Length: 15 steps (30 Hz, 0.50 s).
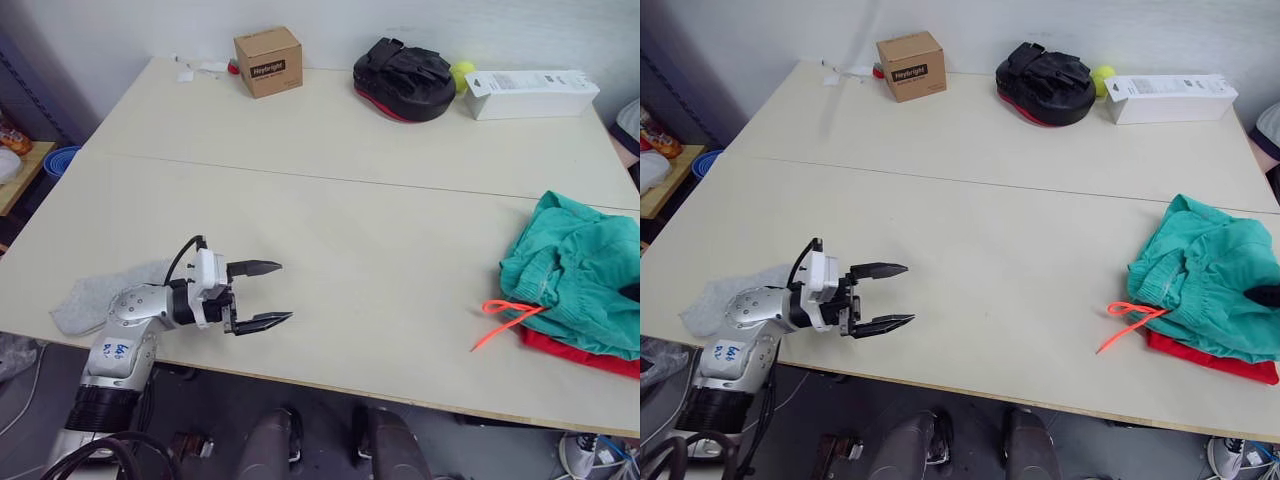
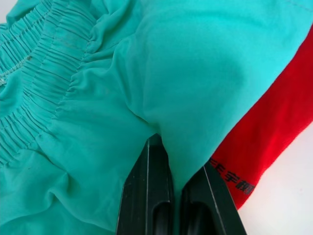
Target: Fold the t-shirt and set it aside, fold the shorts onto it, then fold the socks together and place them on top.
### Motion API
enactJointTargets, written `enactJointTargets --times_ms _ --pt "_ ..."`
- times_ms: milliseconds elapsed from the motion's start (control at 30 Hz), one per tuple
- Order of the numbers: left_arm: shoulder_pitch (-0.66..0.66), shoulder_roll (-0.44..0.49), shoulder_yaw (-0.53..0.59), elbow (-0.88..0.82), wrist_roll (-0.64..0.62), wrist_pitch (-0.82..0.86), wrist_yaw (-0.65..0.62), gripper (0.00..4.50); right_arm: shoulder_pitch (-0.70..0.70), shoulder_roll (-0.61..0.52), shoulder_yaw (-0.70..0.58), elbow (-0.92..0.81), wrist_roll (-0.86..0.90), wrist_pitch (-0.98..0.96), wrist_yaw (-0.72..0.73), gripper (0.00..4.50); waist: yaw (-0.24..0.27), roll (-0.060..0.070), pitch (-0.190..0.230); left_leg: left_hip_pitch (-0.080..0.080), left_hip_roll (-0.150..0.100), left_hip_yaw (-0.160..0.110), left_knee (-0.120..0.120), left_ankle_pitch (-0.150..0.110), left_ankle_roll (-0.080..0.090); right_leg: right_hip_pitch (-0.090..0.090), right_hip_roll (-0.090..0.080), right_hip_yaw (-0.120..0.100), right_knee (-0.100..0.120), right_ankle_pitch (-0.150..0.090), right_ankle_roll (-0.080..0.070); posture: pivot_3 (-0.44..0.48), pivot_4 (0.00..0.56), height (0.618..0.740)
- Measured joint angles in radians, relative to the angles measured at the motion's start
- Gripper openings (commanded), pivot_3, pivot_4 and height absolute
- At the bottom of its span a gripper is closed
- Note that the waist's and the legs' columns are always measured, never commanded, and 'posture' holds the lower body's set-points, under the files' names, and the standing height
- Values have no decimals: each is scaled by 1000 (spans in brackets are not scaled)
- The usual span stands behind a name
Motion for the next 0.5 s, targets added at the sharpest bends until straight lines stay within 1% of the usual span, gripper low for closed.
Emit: enactJointTargets --times_ms 133,233,367,467,500 --pt "0 1 -1 0 4 0 -7 4500 20 -7 6 29 -34 -76 -2 22 -2 0 0 0 0 0 0 -1 -1 0 0 0 0 0 0 0 150 740" --pt "-1 2 -1 3 7 -2 -9 4500 43 18 -14 43 -36 -159 -73 22 -2 0 0 0 0 0 1 0 0 0 0 0 1 0 0 0 150 740" --pt "-4 3 0 7 8 -8 -11 4500 98 25 -44 38 -30 -219 -92 1010 -2 1 0 1 1 0 2 1 1 1 1 0 1 0 0 0 150 740" --pt "-5 6 0 24 9 -8 -12 4500 138 25 -99 31 -17 -304 -136 2136 -2 2 0 1 0 1 2 1 1 1 1 1 2 0 0 0 150 740" --pt "-5 7 0 27 9 -8 -12 4500 150 24 -119 23 -14 -330 -140 2442 -2 2 0 1 0 1 2 1 1 1 1 1 2 0 0 0 150 740"
